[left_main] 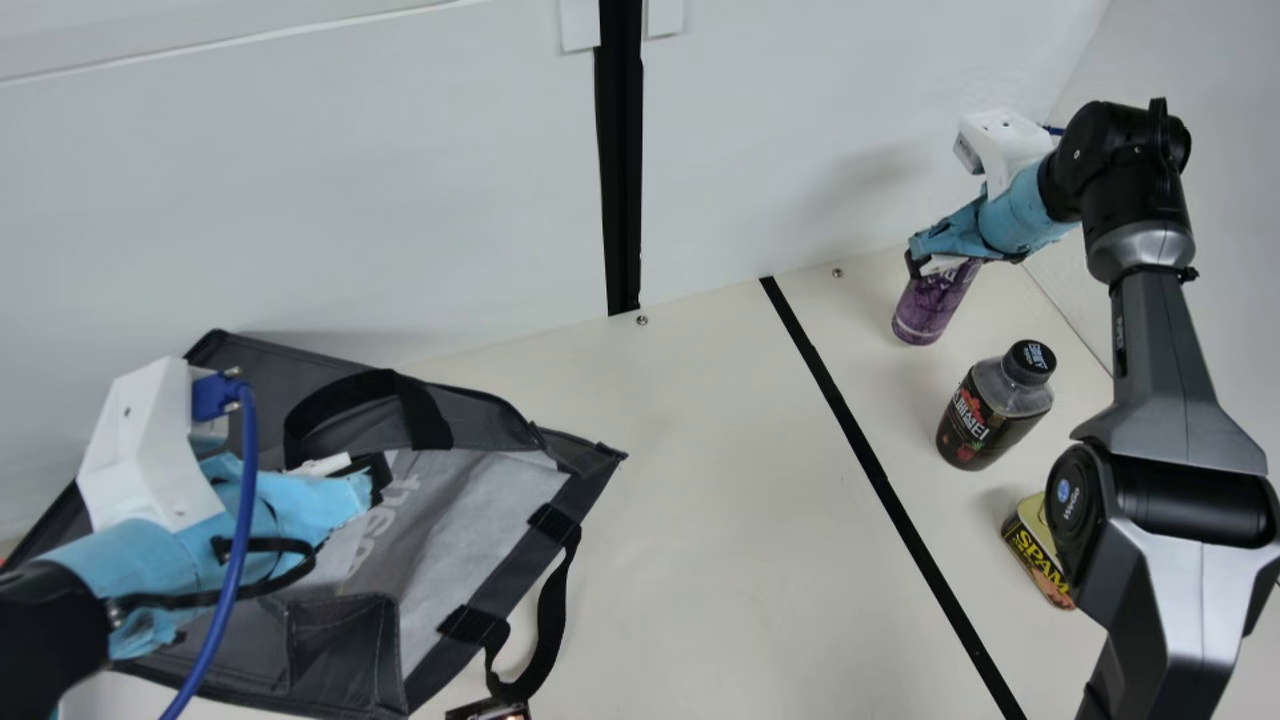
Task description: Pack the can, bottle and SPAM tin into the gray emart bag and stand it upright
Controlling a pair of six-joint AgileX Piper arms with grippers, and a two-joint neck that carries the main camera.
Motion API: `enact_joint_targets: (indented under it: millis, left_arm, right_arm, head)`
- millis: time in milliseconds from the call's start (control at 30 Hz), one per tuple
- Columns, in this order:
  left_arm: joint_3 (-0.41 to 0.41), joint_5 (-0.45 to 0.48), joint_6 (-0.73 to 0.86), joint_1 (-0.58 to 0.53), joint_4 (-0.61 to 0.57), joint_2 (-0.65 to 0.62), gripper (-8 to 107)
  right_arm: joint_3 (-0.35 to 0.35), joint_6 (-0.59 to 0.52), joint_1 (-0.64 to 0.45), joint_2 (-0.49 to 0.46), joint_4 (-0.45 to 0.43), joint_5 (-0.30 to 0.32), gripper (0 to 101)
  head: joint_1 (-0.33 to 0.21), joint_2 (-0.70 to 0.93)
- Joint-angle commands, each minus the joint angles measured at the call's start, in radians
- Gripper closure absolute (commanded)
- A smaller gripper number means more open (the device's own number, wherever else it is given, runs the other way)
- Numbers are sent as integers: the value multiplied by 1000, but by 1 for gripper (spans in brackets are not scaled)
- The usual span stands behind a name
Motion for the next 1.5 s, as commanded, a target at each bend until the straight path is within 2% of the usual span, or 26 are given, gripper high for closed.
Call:
enact_joint_targets:
  millis: [0,567,1467]
  left_arm:
    - [0,0,0,0,0,0,107]
    - [0,0,0,0,0,0,107]
    - [0,0,0,0,0,0,107]
  right_arm:
    - [-2,-14,2,-8,7,-2,101]
    - [46,-125,41,-107,49,-2,101]
    - [301,-263,151,-330,120,-2,101]
  head:
    - [-23,-1]
    - [-23,-1]
    - [-23,-1]
